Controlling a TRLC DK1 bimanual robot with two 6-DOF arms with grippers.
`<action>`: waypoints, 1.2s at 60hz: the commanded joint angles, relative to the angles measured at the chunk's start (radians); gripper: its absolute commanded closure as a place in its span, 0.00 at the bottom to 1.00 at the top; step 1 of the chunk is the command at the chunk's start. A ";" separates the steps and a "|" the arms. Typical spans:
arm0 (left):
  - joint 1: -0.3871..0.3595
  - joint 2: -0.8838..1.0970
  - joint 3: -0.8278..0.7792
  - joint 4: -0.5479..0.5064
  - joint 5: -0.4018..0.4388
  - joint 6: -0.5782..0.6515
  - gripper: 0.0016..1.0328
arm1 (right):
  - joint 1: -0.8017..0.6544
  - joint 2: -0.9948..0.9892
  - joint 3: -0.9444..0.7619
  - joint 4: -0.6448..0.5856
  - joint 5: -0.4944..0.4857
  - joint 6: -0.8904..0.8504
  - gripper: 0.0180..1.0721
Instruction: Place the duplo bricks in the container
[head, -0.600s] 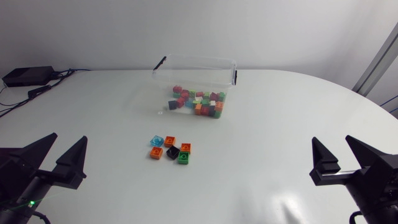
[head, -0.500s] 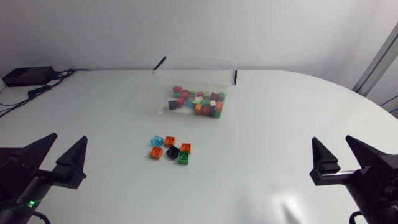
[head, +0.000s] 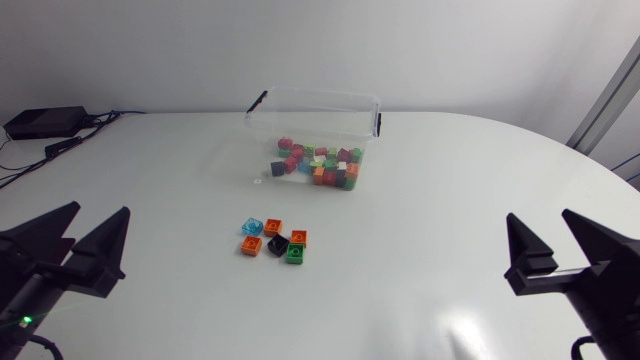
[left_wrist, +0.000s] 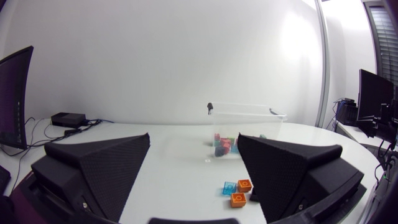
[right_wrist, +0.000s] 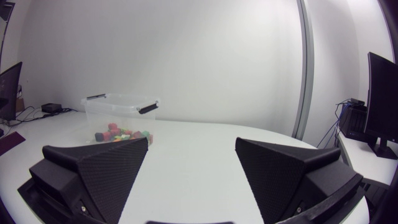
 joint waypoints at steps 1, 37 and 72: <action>-0.018 0.071 0.087 -0.004 0.001 -0.033 0.05 | 0.014 0.065 0.096 0.002 -0.003 -0.001 0.04; -0.240 1.160 0.669 -0.470 -0.028 0.102 0.05 | 0.241 0.899 0.579 -0.175 0.103 -0.026 0.04; -0.430 1.709 0.901 -0.524 -0.125 0.001 0.11 | 0.421 1.269 0.768 -0.343 0.012 -0.245 0.04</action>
